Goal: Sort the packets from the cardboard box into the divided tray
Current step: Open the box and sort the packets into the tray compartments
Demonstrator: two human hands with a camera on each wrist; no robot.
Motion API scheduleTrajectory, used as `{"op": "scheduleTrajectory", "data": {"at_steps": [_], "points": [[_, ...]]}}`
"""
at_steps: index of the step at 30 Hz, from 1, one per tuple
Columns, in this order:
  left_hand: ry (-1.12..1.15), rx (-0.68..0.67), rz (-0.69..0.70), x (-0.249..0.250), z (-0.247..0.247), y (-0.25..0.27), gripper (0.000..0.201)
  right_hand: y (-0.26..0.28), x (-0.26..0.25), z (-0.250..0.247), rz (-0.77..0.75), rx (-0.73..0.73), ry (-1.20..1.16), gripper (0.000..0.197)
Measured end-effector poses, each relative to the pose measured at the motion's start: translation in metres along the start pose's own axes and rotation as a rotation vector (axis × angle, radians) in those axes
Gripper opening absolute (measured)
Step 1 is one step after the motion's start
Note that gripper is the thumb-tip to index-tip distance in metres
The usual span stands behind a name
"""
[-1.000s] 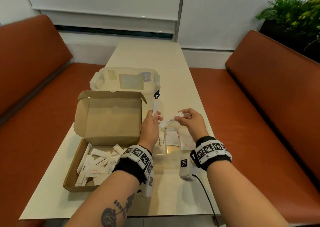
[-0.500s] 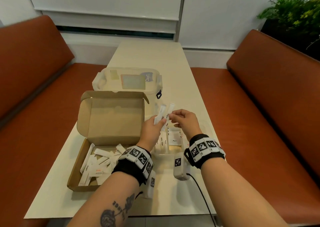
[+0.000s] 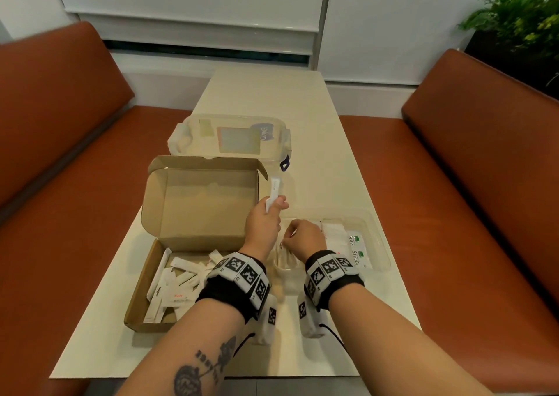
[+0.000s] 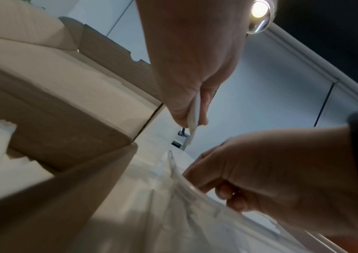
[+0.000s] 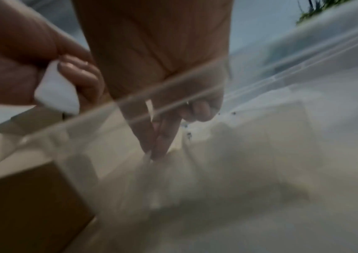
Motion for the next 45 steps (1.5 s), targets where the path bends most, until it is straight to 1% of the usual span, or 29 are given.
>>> {"op": "scheduleTrajectory", "data": {"at_steps": [2, 4, 8, 11, 13, 18, 23, 25, 28, 30, 32, 35, 37, 39, 43, 45], "points": [[0.01, 0.002, -0.003, -0.001, 0.0, -0.001, 0.017, 0.002, -0.002, 0.003, -0.021, 0.003, 0.047, 0.013], [0.014, 0.0, -0.004, -0.001, 0.0, -0.002, 0.018, 0.002, -0.008, 0.001, -0.077, 0.011, 0.119, 0.015], [-0.01, -0.003, -0.001, -0.002, 0.001, -0.003, 0.018, 0.001, -0.016, -0.007, -0.197, 0.048, 0.34, 0.022], [-0.01, -0.001, -0.001, -0.003, 0.001, -0.004, 0.016, 0.004, -0.017, -0.001, -0.255, -0.001, 0.519, 0.027], [-0.012, 0.002, -0.002, -0.003, 0.001, -0.004, 0.016, 0.007, -0.016, 0.003, -0.261, -0.033, 0.545, 0.026], [-0.006, 0.018, -0.005, -0.004, 0.0, -0.006, 0.016, 0.007, -0.01, 0.0, -0.256, -0.058, 0.48, 0.024], [-0.019, -0.021, -0.022, -0.008, 0.008, -0.005, 0.02, 0.008, -0.014, 0.004, -0.326, -0.082, 0.58, 0.023], [0.006, -0.038, -0.042, -0.01, 0.011, -0.004, 0.019, 0.007, -0.016, -0.002, -0.316, -0.044, 0.461, 0.024], [0.099, -0.083, -0.11, -0.016, 0.018, -0.003, 0.019, 0.004, -0.012, -0.034, -0.211, 0.144, 0.053, 0.022], [0.119, -0.118, -0.152, -0.019, 0.021, -0.002, 0.02, 0.002, -0.006, -0.051, -0.136, 0.231, -0.206, 0.025], [0.107, -0.188, -0.177, -0.02, 0.027, 0.003, 0.024, 0.0, -0.003, -0.059, -0.095, 0.237, -0.389, 0.027], [0.07, -0.322, -0.174, -0.019, 0.041, 0.012, 0.029, -0.004, -0.001, -0.058, -0.059, 0.175, -0.554, 0.025], [0.052, -0.365, -0.174, -0.017, 0.047, 0.017, 0.03, -0.005, 0.001, -0.057, -0.049, 0.137, -0.669, 0.022], [0.044, -0.346, -0.189, -0.016, 0.047, 0.018, 0.031, -0.006, 0.005, -0.062, -0.042, 0.154, -0.725, 0.021], [-0.02, -0.146, -0.169, -0.017, 0.028, 0.005, 0.032, -0.009, 0.02, -0.073, -0.018, 0.217, -0.778, 0.018], [-0.081, -0.114, -0.136, -0.018, 0.023, -0.001, 0.031, -0.009, 0.022, -0.073, -0.032, 0.194, -0.828, 0.017]]}}
Point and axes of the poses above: each hand's wrist, its own y-axis away from the middle knuckle, its own z-axis out of the palm, x = y × z, the point moved 9 cm from there along -y, towards the middle knuckle, and after that the axes turned 2 degrees about x, right-handed, at the moved point
